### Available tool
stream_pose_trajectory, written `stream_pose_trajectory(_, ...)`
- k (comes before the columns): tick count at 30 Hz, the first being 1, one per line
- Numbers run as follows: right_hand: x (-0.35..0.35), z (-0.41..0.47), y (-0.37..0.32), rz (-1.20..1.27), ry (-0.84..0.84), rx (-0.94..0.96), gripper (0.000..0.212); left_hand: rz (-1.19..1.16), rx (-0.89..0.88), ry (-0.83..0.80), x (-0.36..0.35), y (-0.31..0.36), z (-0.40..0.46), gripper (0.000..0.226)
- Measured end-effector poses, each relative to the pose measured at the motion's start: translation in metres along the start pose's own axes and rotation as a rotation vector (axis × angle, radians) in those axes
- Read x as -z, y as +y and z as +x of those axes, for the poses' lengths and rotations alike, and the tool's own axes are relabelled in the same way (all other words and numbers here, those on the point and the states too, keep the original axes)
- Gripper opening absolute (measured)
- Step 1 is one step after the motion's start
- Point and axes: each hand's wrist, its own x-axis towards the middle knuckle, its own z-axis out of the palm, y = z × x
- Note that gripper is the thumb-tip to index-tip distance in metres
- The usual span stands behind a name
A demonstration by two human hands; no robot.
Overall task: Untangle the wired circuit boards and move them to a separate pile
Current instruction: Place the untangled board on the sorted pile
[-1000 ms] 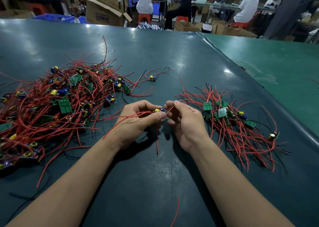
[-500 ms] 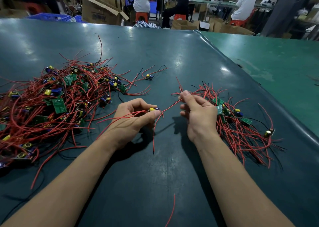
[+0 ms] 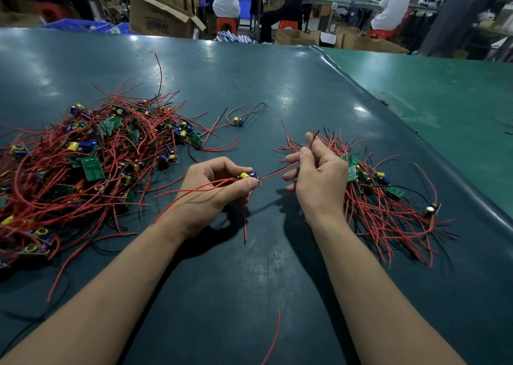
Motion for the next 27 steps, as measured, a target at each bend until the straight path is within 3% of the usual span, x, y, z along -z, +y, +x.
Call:
stream_pose_trajectory(4, 0.002, 0.002, 0.002, -0.048, -0.004, 0.013, 0.041, -0.008, 0.011, -0.004, 0.000, 0.001, 0.000, 0.008)
stream_pose_trajectory(11, 0.005, 0.001, -0.003, 0.054, 0.021, -0.037, 0.017, -0.007, 0.010, 0.007, -0.001, 0.002, -0.002, 0.008)
stream_pose_trajectory(19, 0.006, 0.004, -0.007, 0.269, -0.009, -0.158, 0.017, -0.019, 0.013, 0.038, -0.001, 0.001, -0.001, 0.019)
stream_pose_trajectory(21, 0.004, 0.003, -0.010, 0.375, -0.060, -0.330, 0.012, -0.061, 0.020, 0.097, 0.000, 0.000, 0.001, 0.021)
stream_pose_trajectory(24, 0.000, -0.002, -0.012, 0.312, -0.294, -0.565, 0.040, -0.074, 0.022, 0.151, 0.002, -0.002, 0.004, 0.022)
stream_pose_trajectory(27, -0.006, -0.013, -0.009, 0.296, -0.473, -0.553, 0.023, -0.015, 0.017, 0.104, 0.001, -0.001, 0.003, 0.027)
